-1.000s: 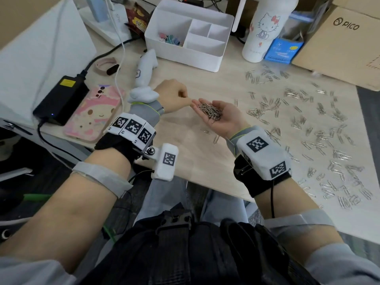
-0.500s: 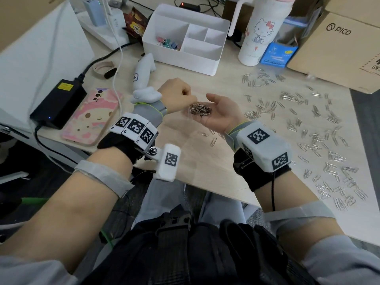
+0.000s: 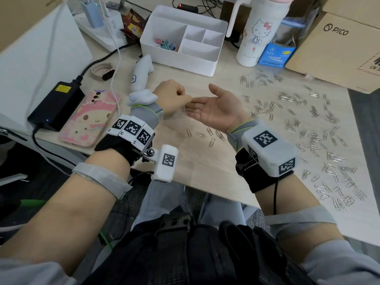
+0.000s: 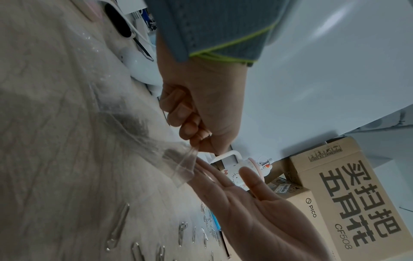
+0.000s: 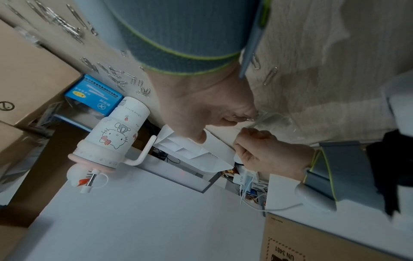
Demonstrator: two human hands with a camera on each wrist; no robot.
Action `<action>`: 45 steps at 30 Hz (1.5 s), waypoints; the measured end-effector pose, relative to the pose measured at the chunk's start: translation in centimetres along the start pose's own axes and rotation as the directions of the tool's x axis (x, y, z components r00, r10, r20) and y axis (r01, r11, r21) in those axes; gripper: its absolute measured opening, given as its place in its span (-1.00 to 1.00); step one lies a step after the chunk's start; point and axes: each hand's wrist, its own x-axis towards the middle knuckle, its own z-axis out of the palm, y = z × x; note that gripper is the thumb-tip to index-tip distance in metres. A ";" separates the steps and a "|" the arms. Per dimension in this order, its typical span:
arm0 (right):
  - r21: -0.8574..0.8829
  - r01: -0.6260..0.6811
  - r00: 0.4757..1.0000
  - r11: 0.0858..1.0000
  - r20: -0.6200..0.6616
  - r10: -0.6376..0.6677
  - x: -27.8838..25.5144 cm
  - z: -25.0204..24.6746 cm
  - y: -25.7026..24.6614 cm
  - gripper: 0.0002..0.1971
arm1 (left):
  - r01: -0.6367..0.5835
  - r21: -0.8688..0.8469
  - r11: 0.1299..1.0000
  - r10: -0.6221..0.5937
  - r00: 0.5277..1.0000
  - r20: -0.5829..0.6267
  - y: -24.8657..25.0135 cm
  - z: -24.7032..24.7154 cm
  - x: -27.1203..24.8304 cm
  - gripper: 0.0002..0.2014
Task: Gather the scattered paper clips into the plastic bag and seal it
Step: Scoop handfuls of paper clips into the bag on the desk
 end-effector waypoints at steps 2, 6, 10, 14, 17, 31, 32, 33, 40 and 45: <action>-0.023 0.018 0.999 1.000 -0.029 -0.019 -0.1 -0.2 -0.1 -0.34 | -0.007 -0.013 1.000 0.007 1.000 -0.004 -0.2 0.1 0.0 -0.74; -0.055 0.052 0.999 0.997 -0.002 -0.052 -0.3 -0.5 0.1 -0.47 | 0.002 -0.027 1.000 -0.003 1.000 -0.012 -0.4 0.2 -0.2 -0.79; -0.149 0.154 0.981 0.977 -0.092 -0.168 -0.6 -1.5 0.2 -0.72 | 0.009 -0.072 0.997 -0.013 0.999 -0.046 -0.6 0.1 -0.7 -0.79; -0.507 0.192 0.914 0.840 -0.220 -0.341 -0.8 -2.7 1.3 -0.90 | 0.007 -0.146 0.989 -0.019 0.996 -0.081 -0.9 -0.1 -1.1 -0.83; -0.815 0.113 0.893 0.568 -0.168 -0.418 -0.4 -2.8 2.8 -0.88 | 0.001 -0.193 0.981 -0.021 0.995 -0.102 -1.1 0.1 -1.5 -0.85; -0.995 -0.048 0.702 0.091 -0.099 -0.705 -2.6 -6.6 3.6 -0.86 | 0.001 -0.124 0.992 -0.021 0.987 -0.158 -0.3 2.5 -3.4 -0.90; -0.993 -0.035 0.691 0.115 -0.107 -0.715 -3.0 -6.9 3.5 -0.86 | -0.002 -0.112 0.994 -0.018 0.983 -0.182 0.0 2.6 -3.5 -0.87; -0.990 -0.009 0.674 0.143 -0.111 -0.730 -3.5 -7.1 3.5 -0.86 | -0.021 -0.104 0.994 -0.001 0.979 -0.206 0.2 2.8 -3.7 -0.84; -0.985 0.036 0.418 0.168 -0.138 -0.898 -9.5 -9.7 3.7 -0.78 | -0.223 -0.132 0.966 0.240 0.962 0.128 2.6 5.9 -5.9 -0.76; -0.940 -0.255 0.302 0.229 -0.302 -0.904 -12.7 -13.3 4.8 -0.53 | -0.240 0.046 0.970 0.231 0.962 0.149 3.2 8.5 -6.6 -0.86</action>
